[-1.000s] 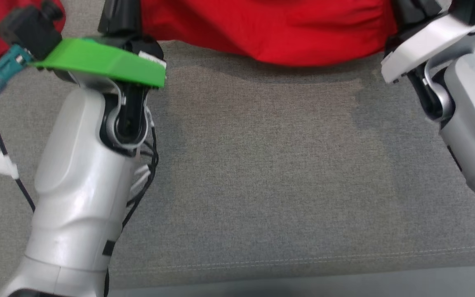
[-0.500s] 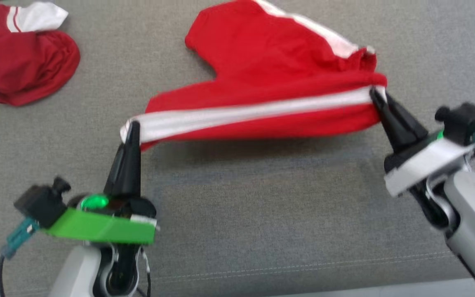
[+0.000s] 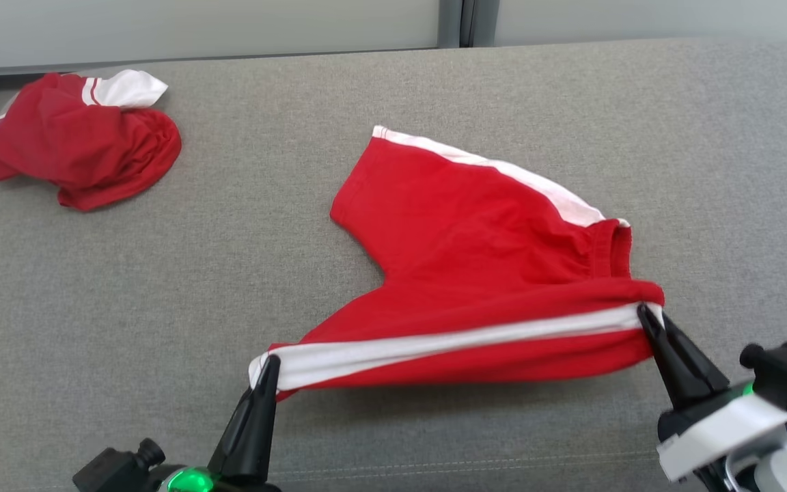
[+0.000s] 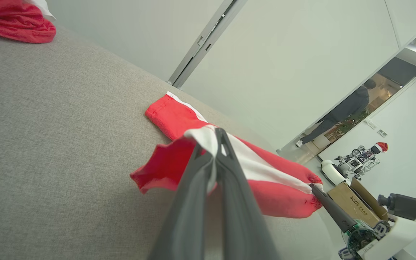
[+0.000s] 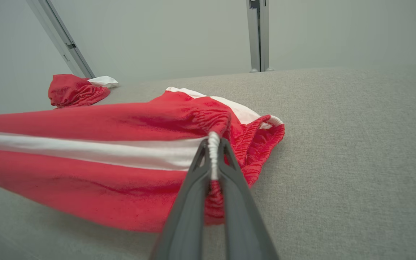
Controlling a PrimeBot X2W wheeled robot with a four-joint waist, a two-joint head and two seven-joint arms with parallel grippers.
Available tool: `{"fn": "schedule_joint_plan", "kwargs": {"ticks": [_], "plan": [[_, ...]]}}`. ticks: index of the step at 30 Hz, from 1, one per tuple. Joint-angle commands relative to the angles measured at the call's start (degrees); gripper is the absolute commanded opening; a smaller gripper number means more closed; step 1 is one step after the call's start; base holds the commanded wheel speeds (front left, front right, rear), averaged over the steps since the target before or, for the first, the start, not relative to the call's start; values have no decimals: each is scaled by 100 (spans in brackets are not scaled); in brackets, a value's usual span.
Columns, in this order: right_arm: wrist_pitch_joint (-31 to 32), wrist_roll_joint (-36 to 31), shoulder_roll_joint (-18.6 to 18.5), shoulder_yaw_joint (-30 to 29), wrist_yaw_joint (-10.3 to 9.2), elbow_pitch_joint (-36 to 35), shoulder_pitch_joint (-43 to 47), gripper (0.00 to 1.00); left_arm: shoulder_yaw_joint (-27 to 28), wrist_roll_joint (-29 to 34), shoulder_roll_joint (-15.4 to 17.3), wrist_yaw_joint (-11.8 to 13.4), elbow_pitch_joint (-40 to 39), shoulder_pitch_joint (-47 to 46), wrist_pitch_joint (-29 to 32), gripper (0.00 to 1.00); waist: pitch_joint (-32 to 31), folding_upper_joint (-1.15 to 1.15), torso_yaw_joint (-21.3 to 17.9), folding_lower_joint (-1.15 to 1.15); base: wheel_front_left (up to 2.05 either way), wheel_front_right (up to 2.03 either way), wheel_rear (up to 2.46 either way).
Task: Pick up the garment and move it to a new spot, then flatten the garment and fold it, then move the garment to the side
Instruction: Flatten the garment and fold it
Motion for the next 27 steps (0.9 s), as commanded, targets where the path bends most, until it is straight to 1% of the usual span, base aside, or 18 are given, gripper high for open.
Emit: {"fn": "schedule_joint_plan", "kwargs": {"ticks": [1,8,14,15,16,17,18,23,27], "plan": [[-24,-60,-64,-31,-10,-72,224,0,47,28,75,-9,-62,153,-13,0,-72,0,-13,0,0,0,0],[-4,-7,-82,-29,-11,-169,534,0,186,-41,155,-8,-21,325,-15,0,-156,0,-156,0,0,0,0],[45,51,13,124,-11,-124,382,0,143,-168,164,-9,332,7,21,0,-210,0,-303,0,0,0,0],[56,67,32,156,-11,-99,359,0,99,-175,196,-9,392,-75,49,0,-226,0,-317,0,0,0,0],[73,74,50,182,-11,-79,345,0,72,-183,225,-9,473,-177,72,4,-236,0,-324,0,0,0,0],[67,91,71,201,-10,-60,318,0,50,-219,248,-9,556,-289,94,4,-239,0,-334,0,0,0,0],[72,110,85,222,-10,-42,290,0,7,-210,285,-9,628,-430,119,0,-238,0,-345,0,0,0,0],[133,186,202,320,-10,7,75,0,-274,-217,420,-9,1100,-1249,259,0,-189,0,-458,0,0,0,0],[159,222,325,328,-10,78,-183,0,-467,-290,531,-9,1577,-1982,296,0,-46,0,-628,0,0,0,0]]}}
